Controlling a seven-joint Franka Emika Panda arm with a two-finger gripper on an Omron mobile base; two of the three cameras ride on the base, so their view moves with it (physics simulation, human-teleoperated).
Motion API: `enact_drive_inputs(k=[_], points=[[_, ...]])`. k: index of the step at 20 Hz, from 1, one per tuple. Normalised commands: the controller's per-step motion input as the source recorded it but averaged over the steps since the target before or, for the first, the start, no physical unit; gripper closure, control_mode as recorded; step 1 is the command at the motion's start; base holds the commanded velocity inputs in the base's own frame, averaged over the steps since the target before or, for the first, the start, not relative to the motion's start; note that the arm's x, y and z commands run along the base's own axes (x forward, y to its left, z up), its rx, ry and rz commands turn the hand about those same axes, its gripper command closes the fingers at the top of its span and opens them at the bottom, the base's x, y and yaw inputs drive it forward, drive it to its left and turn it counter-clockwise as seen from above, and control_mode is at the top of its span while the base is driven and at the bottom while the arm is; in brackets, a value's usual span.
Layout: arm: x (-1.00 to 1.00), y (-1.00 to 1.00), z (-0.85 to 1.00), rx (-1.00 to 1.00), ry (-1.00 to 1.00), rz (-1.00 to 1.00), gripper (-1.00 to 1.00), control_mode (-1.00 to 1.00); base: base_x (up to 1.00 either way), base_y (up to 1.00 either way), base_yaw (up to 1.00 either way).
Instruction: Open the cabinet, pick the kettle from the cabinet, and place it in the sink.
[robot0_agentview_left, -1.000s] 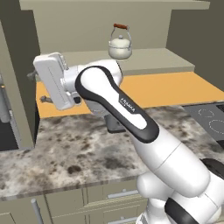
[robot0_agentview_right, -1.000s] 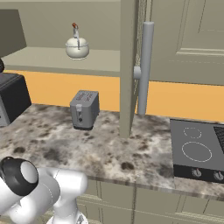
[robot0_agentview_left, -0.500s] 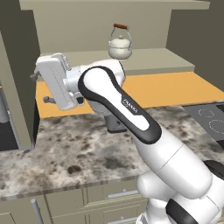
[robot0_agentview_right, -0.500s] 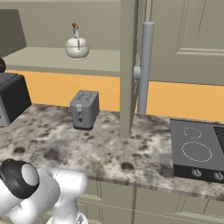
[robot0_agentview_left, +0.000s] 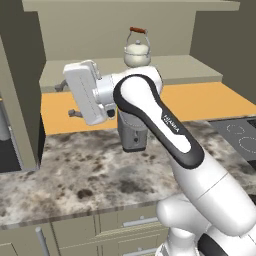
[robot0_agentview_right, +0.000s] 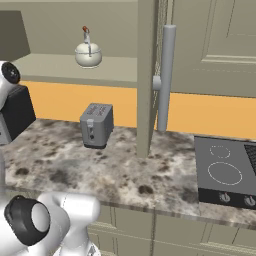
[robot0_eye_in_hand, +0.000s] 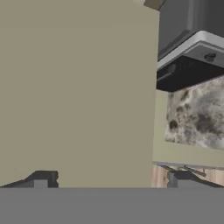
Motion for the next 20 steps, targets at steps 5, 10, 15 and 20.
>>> enact_drive_inputs(k=[5,10,15,20], points=[[-0.06,-0.41,0.0,-0.04,-0.01,0.0,-1.0,-1.0,0.0,0.0,0.0],[-0.04,-0.4,0.03,-0.1,-0.04,0.0,-1.0,-1.0,0.0,0.0,0.0],[-0.04,-0.36,0.04,-0.15,-0.03,-0.01,-1.0,-1.0,0.0,0.0,0.0],[-0.05,-0.34,0.06,-0.17,-0.05,-0.04,-1.0,-1.0,0.0,0.0,0.0]])
